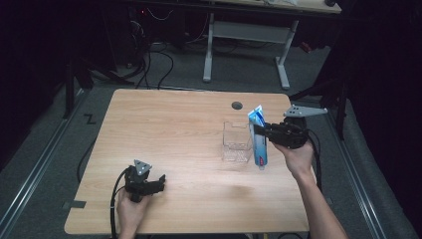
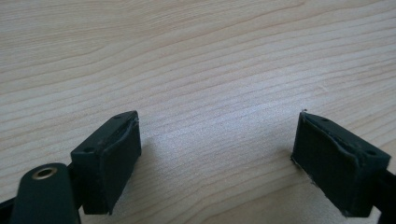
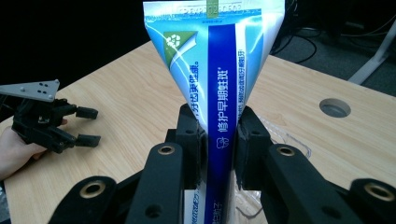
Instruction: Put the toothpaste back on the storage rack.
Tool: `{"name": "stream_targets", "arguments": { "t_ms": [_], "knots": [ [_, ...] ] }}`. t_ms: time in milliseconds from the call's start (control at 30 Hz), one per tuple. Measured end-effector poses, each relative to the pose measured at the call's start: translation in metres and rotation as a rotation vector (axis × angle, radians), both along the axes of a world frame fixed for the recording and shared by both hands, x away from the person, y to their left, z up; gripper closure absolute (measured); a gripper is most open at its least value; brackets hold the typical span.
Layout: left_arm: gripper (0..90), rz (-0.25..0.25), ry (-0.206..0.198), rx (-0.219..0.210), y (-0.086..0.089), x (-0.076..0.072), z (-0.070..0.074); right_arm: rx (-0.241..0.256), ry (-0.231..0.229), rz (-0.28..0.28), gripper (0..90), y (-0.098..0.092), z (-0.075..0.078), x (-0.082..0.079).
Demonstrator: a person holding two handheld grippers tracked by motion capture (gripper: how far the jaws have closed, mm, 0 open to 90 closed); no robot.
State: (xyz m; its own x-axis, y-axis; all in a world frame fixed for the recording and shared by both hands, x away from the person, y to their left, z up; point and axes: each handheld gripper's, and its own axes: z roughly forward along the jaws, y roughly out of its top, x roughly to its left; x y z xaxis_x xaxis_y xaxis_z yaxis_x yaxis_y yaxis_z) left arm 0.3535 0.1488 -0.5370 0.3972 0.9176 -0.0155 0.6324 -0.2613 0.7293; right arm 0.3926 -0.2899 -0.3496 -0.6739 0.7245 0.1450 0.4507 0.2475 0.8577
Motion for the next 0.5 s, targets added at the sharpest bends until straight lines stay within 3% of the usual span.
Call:
{"name": "stream_targets", "arguments": {
  "t_ms": [500],
  "knots": [
    [15.6, -0.001, 0.001, 0.0, 0.0, 0.0, 0.0, -0.018, -0.025, 0.008, 74.7, 0.019, 0.013, 0.011]
  ]
}}
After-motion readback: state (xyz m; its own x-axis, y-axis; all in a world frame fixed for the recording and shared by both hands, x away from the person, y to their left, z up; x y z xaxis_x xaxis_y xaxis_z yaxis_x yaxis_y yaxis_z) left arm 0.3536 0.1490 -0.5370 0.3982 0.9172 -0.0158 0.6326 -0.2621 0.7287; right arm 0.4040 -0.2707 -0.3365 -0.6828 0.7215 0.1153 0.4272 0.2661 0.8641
